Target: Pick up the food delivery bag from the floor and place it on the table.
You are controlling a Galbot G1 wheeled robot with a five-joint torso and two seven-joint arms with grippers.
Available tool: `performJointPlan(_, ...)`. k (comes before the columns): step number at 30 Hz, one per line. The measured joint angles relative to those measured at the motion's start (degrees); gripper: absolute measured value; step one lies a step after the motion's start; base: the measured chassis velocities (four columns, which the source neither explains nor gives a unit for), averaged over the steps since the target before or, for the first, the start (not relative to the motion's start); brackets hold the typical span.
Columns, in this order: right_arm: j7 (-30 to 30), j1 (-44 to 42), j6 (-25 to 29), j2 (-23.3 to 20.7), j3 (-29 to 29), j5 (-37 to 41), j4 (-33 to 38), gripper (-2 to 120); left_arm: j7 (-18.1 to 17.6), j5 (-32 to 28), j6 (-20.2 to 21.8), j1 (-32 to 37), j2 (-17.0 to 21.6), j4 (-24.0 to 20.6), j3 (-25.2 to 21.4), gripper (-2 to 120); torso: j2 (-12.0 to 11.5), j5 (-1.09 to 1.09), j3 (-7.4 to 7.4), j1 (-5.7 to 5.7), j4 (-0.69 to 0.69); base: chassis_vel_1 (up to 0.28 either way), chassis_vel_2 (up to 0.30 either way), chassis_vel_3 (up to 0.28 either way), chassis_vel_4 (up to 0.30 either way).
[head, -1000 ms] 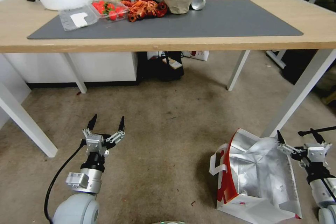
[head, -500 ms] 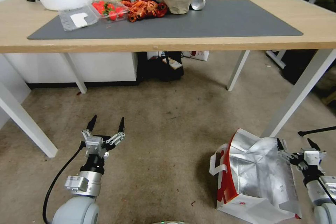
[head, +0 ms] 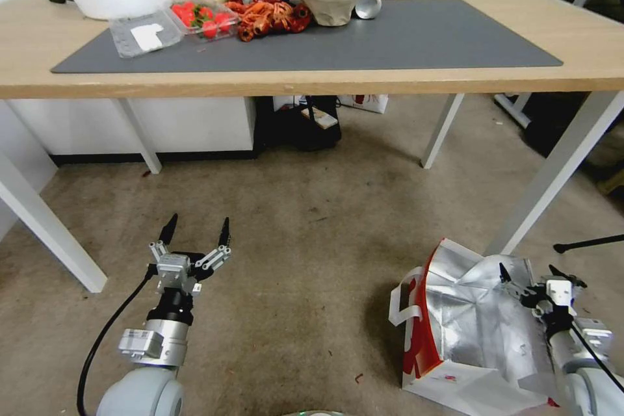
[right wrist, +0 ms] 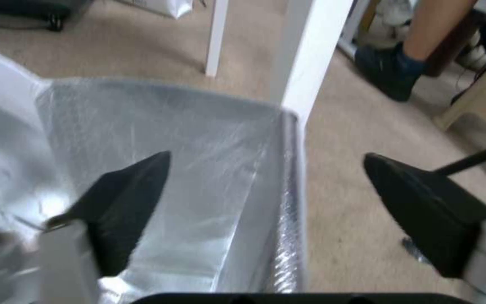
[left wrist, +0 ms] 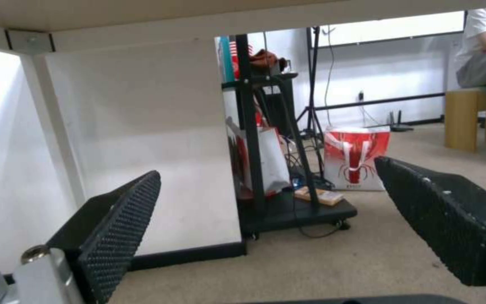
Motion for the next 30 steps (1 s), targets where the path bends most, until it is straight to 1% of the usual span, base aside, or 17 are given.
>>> performJointPlan(1,0.1,-0.14,-0.36,0.02,-0.22,0.57,-0.05,78,-0.11,0.13,-0.09,0.07,-0.06,0.0,0.01,96,0.0,0.0,0.0,0.0,0.0,0.0,0.0,0.0,0.0)
performJointPlan(2,0.11,-0.24,-0.41,0.06,-0.33,0.95,-0.07,75,-0.15,0.25,-0.16,0.13,-0.08,0.0,0.04,96,0.0,0.0,0.0,0.0,0.01,0.0,0.0,0.0,0.0)
performJointPlan(3,0.11,-0.24,-0.41,0.06,-0.33,0.95,-0.07,75,-0.15,0.25,-0.16,0.13,-0.08,0.0,0.04,96,0.0,0.0,0.0,0.0,0.01,0.0,0.0,0.0,0.0)
performJointPlan(7,0.14,-0.6,-0.4,0.35,-0.44,1.71,-0.07,54,-0.23,0.39,-0.27,0.23,-0.03,0.0,0.08,96,0.01,0.0,0.0,0.0,0.0,0.0,0.0,0.0,0.0)
performJointPlan(8,0.14,-0.6,-0.4,0.35,-0.44,1.71,-0.07,54,-0.23,0.39,-0.27,0.23,-0.03,0.0,0.08,96,0.01,0.0,0.0,0.0,0.0,0.0,0.0,0.0,0.0)
performJointPlan(11,0.25,-0.68,-0.38,0.33,-0.36,2.0,0.4,41,-0.24,0.38,-0.27,-0.02,0.2,0.0,0.07,96,0.01,0.0,0.0,0.0,0.01,0.0,0.0,0.0,0.0)
performJointPlan(12,0.25,-0.68,-0.38,0.33,-0.36,2.0,0.4,41,-0.24,0.38,-0.27,-0.02,0.2,0.0,0.07,96,0.01,0.0,0.0,0.0,0.01,0.0,0.0,0.0,0.0)
performJointPlan(15,0.56,-0.93,-0.26,0.27,-0.12,2.05,0.57,25,-0.24,0.38,-0.26,-0.22,0.18,0.06,0.21,96,0.01,0.0,0.0,0.0,0.0,0.0,0.0,0.0,0.0)
performJointPlan(16,0.56,-0.93,-0.26,0.27,-0.12,2.05,0.57,25,-0.24,0.38,-0.26,-0.22,0.18,0.06,0.21,96,0.01,0.0,0.0,0.0,0.0,0.0,0.0,0.0,0.0)
performJointPlan(19,0.81,-1.01,-0.19,0.3,-0.01,2.08,0.56,13,-0.22,0.38,-0.26,-0.19,0.02,0.18,0.42,96,0.01,0.0,0.0,0.0,0.0,0.0,0.0,0.0,0.0)
performJointPlan(20,0.81,-1.01,-0.19,0.3,-0.01,2.08,0.56,13,-0.22,0.38,-0.26,-0.19,0.02,0.18,0.42,96,0.01,0.0,0.0,0.0,0.0,0.0,0.0,0.0,0.0)
performJointPlan(22,0.95,-1.05,-0.1,0.34,0.03,2.09,0.56,1,-0.21,0.38,-0.25,-0.26,0.07,0.22,0.44,96,0.01,0.0,0.0,0.0,0.0,0.0,0.0,0.0,0.0)
performJointPlan(23,1.0,-1.06,-0.05,0.34,0.03,2.08,0.58,0,-0.21,0.38,-0.24,-0.27,0.09,0.22,0.44,96,0.01,0.0,0.0,0.0,0.0,0.0,0.0,0.0,0.0)
performJointPlan(30,1.26,-1.12,0.53,0.49,0.13,2.09,0.66,0,-0.24,0.37,-0.21,-0.28,0.12,0.2,0.36,96,0.01,0.01,0.0,0.0,0.0,0.0,0.0,0.0,0.0)
